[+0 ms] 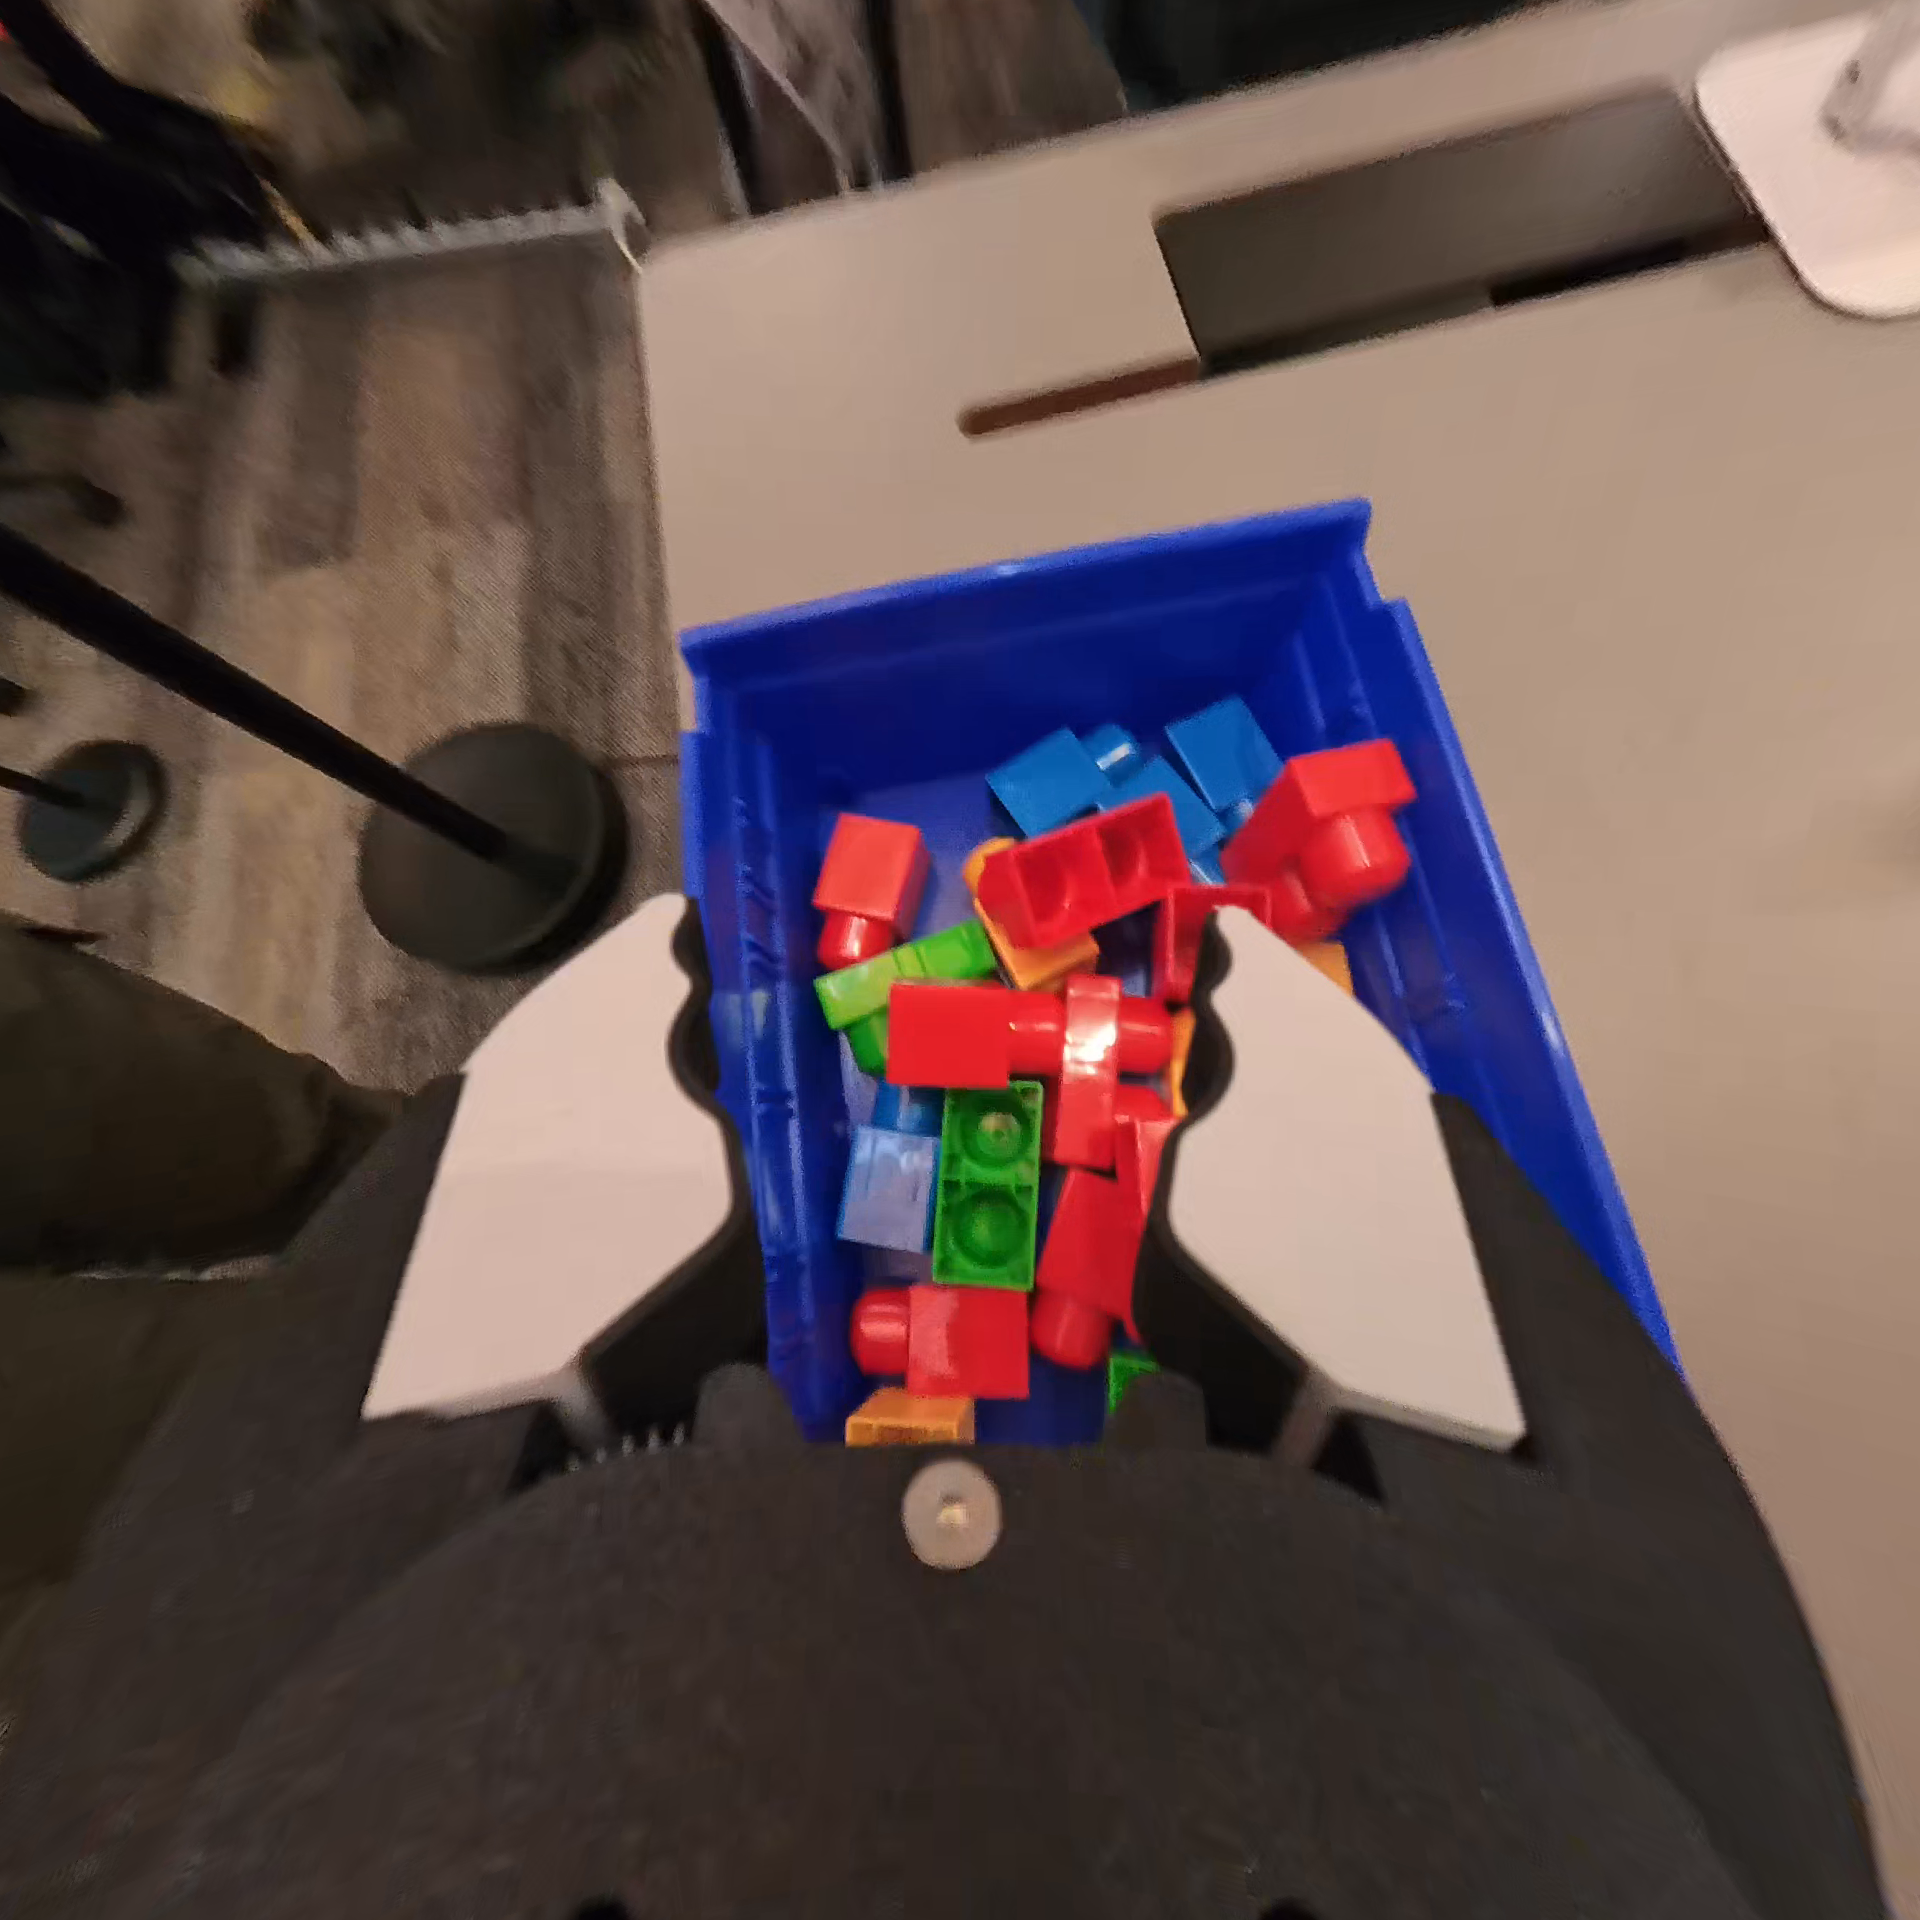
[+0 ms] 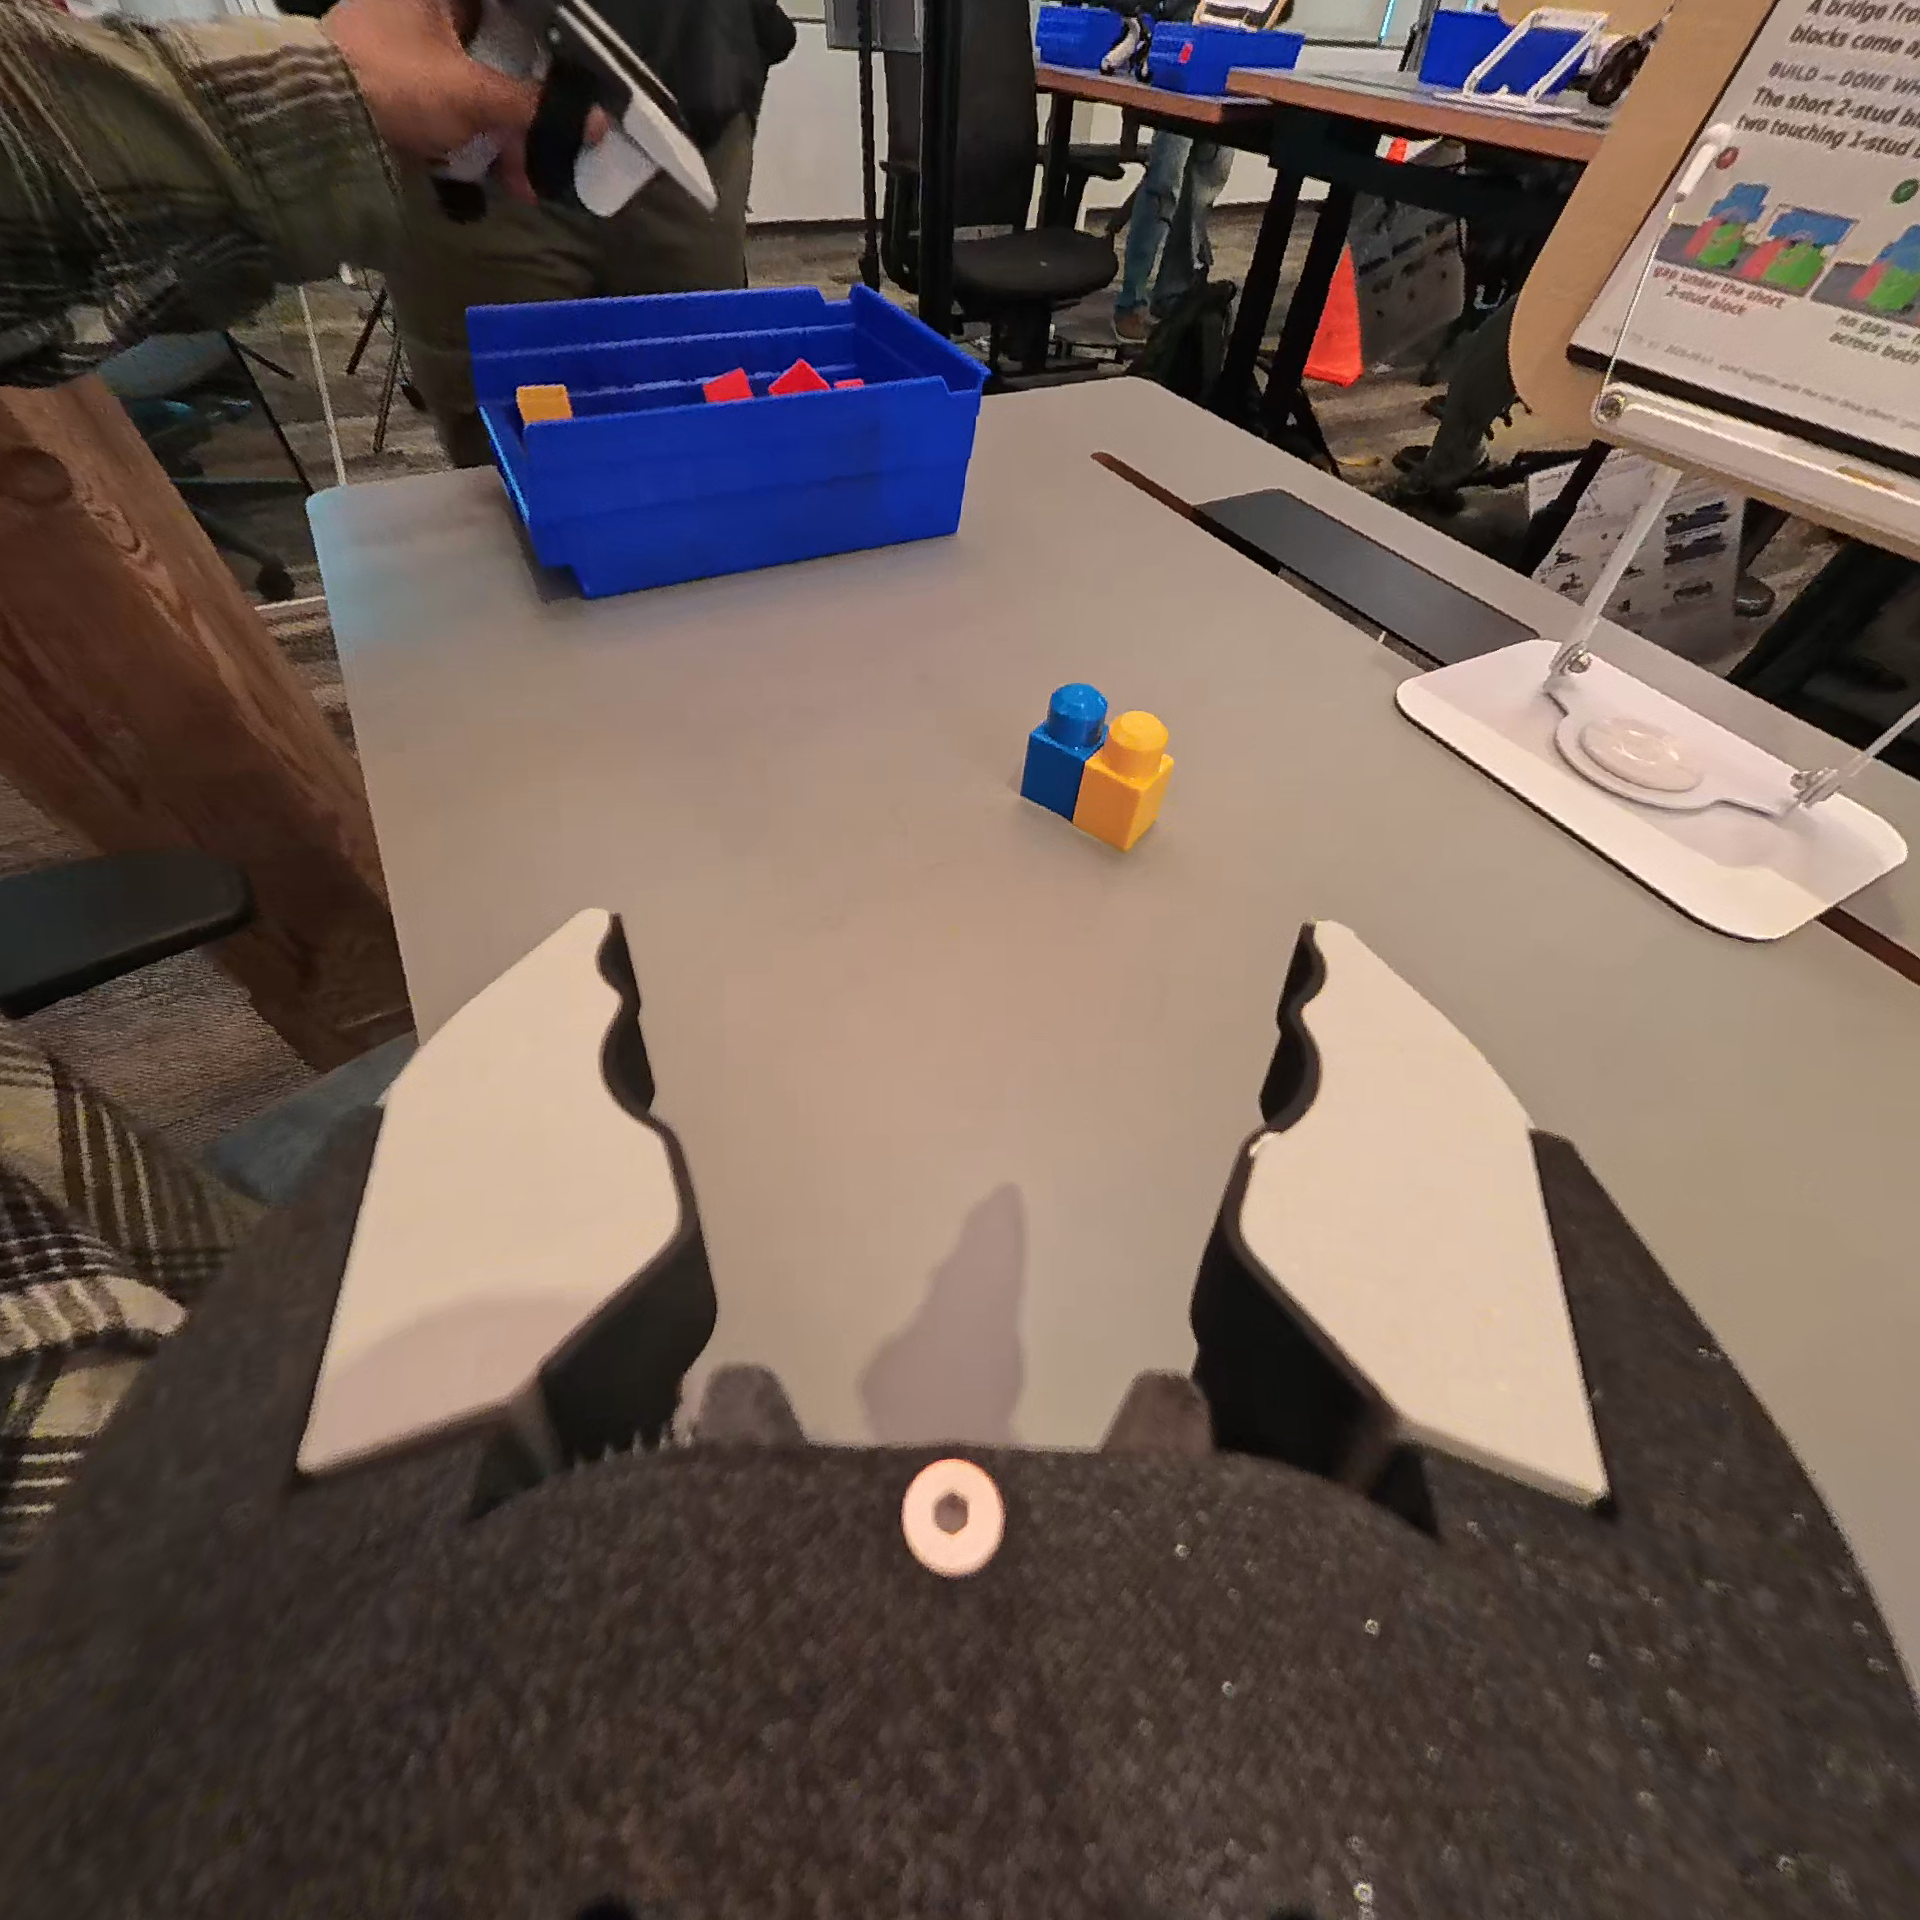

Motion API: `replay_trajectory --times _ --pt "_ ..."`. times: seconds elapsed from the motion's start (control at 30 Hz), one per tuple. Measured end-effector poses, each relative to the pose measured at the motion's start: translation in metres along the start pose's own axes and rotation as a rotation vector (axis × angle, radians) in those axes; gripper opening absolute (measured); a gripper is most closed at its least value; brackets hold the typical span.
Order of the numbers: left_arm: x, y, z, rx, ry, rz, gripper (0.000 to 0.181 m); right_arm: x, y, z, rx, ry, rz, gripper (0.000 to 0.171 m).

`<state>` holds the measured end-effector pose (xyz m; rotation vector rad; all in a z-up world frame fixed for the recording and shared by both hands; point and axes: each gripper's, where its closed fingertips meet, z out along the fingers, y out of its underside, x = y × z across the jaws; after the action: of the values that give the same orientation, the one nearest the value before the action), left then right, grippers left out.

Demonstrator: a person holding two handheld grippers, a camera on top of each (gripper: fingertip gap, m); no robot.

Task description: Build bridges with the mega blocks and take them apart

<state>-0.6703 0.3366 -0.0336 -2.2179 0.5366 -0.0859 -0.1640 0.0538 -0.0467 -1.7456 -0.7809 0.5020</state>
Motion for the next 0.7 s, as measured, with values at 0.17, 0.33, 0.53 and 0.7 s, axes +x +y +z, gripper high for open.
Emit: replay_trajectory --times 0.17,0.33,0.53,0.7 --pt "0.010 0.004 -0.008 0.071 0.078 -0.020 0.088 -0.001 -0.002 -0.003 0.001 -0.001 -0.008 0.116" --pt "0.024 0.002 -0.012 0.133 0.211 -0.081 0.073 -0.004 -0.004 -0.002 -0.019 -0.002 -0.020 0.116" --pt "0.042 0.027 0.011 -0.066 0.170 0.174 0.069 -0.004 -0.008 -0.001 -0.063 0.019 -0.036 0.116" --pt "0.050 0.036 0.024 -0.186 0.228 0.215 0.069 -0.009 -0.010 0.006 -0.098 0.024 -0.047 0.116"
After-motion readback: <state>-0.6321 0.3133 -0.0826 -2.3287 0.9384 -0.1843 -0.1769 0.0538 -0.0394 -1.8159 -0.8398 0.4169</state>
